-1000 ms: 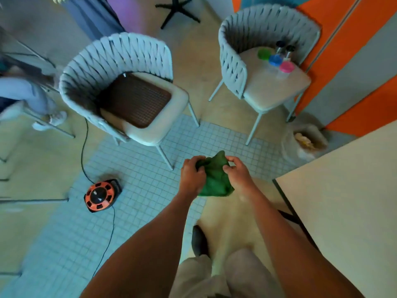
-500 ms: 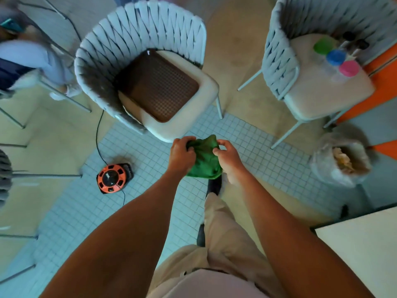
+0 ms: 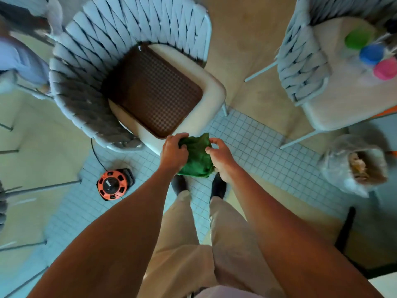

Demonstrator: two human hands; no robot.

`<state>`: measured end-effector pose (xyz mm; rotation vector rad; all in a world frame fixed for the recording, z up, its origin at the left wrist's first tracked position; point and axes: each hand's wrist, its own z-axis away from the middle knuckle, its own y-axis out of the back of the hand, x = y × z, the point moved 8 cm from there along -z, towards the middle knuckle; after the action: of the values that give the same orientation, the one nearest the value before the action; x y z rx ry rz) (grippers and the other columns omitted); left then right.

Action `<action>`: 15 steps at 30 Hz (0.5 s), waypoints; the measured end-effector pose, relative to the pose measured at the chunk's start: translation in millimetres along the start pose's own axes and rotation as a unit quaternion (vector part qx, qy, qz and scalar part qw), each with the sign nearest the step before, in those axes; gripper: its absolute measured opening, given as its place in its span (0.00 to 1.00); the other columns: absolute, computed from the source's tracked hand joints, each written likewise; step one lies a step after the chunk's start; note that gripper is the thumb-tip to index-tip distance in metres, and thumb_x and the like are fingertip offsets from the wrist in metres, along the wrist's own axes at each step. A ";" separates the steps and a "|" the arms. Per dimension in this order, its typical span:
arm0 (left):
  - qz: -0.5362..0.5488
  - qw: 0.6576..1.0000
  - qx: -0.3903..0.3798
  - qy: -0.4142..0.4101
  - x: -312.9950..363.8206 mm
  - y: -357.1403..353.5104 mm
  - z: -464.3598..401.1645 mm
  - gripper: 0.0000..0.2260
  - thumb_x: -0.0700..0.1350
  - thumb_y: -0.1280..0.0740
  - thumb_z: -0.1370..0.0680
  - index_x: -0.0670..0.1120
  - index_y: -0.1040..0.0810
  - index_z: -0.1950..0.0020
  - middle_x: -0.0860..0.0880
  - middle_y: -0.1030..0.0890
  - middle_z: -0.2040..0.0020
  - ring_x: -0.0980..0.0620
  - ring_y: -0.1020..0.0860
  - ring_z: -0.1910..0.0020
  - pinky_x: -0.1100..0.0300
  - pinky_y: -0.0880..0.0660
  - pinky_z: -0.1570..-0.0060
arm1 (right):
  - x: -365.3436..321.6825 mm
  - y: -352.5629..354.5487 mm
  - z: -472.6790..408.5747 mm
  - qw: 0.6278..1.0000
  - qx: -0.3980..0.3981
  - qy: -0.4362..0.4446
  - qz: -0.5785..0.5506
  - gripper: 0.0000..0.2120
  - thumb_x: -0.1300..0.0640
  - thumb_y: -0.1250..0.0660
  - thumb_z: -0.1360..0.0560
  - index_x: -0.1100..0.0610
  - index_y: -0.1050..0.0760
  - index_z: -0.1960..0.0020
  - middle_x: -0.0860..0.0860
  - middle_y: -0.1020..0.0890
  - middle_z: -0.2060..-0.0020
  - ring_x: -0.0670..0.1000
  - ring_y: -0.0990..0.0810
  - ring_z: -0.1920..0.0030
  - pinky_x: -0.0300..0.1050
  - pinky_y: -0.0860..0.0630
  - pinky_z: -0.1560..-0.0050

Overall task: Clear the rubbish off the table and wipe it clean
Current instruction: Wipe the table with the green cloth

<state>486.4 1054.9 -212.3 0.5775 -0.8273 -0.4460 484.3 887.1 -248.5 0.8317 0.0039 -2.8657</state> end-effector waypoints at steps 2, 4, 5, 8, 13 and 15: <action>-0.018 1.000 -0.010 -0.004 0.2 6.6 -27.3 0.20 0.39 0.39 0.21 0.52 0.23 0.32 0.46 0.27 0.33 0.46 0.29 0.33 0.51 0.33 0.33 | -8.9 -12.7 -18.1 1.000 -0.002 -0.015 -0.011 0.14 0.58 0.40 0.21 0.43 0.28 0.39 0.54 0.19 0.45 0.54 0.18 0.48 0.53 0.18 0.49; -0.041 0.999 -0.021 -0.010 -0.6 12.0 -59.5 0.20 0.38 0.38 0.22 0.53 0.23 0.32 0.46 0.27 0.32 0.46 0.28 0.33 0.49 0.32 0.32 | -20.9 -26.4 -40.0 0.999 0.001 -0.027 -0.024 0.16 0.59 0.40 0.21 0.42 0.29 0.39 0.54 0.20 0.44 0.54 0.18 0.47 0.55 0.18 0.47; -0.052 0.998 -0.033 -0.013 -1.9 14.1 -81.1 0.20 0.38 0.38 0.22 0.53 0.23 0.32 0.46 0.27 0.32 0.45 0.28 0.33 0.48 0.31 0.32 | -27.5 -34.4 -55.6 0.999 0.007 -0.033 -0.035 0.17 0.60 0.41 0.21 0.41 0.29 0.38 0.54 0.21 0.43 0.54 0.19 0.47 0.55 0.18 0.47; -0.072 0.995 -0.064 -0.021 -4.4 21.6 -131.8 0.21 0.38 0.39 0.22 0.54 0.24 0.31 0.46 0.27 0.31 0.44 0.27 0.34 0.46 0.30 0.31 | -44.5 -54.7 -85.1 0.997 0.015 -0.046 -0.055 0.20 0.62 0.41 0.21 0.41 0.30 0.35 0.55 0.22 0.41 0.54 0.20 0.45 0.57 0.19 0.44; -0.135 0.987 -0.073 -0.054 5.6 31.5 -218.4 0.20 0.39 0.39 0.20 0.53 0.25 0.30 0.46 0.26 0.33 0.45 0.26 0.36 0.51 0.29 0.35 | -76.7 -85.3 -143.2 0.995 0.037 -0.050 -0.082 0.25 0.65 0.42 0.22 0.44 0.32 0.30 0.56 0.24 0.38 0.55 0.22 0.43 0.53 0.21 0.44; -0.140 0.985 -0.065 -0.080 13.7 34.1 -246.1 0.20 0.39 0.39 0.20 0.53 0.25 0.30 0.47 0.26 0.33 0.46 0.26 0.36 0.54 0.30 0.37 | -91.6 -90.3 -162.7 0.993 0.048 -0.035 -0.100 0.26 0.67 0.43 0.23 0.46 0.32 0.29 0.55 0.23 0.40 0.55 0.22 0.44 0.49 0.21 0.50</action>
<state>693.0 1146.9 -316.2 0.5431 -0.8652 -0.8070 633.5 997.5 -341.0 0.7876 -0.0618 -3.1040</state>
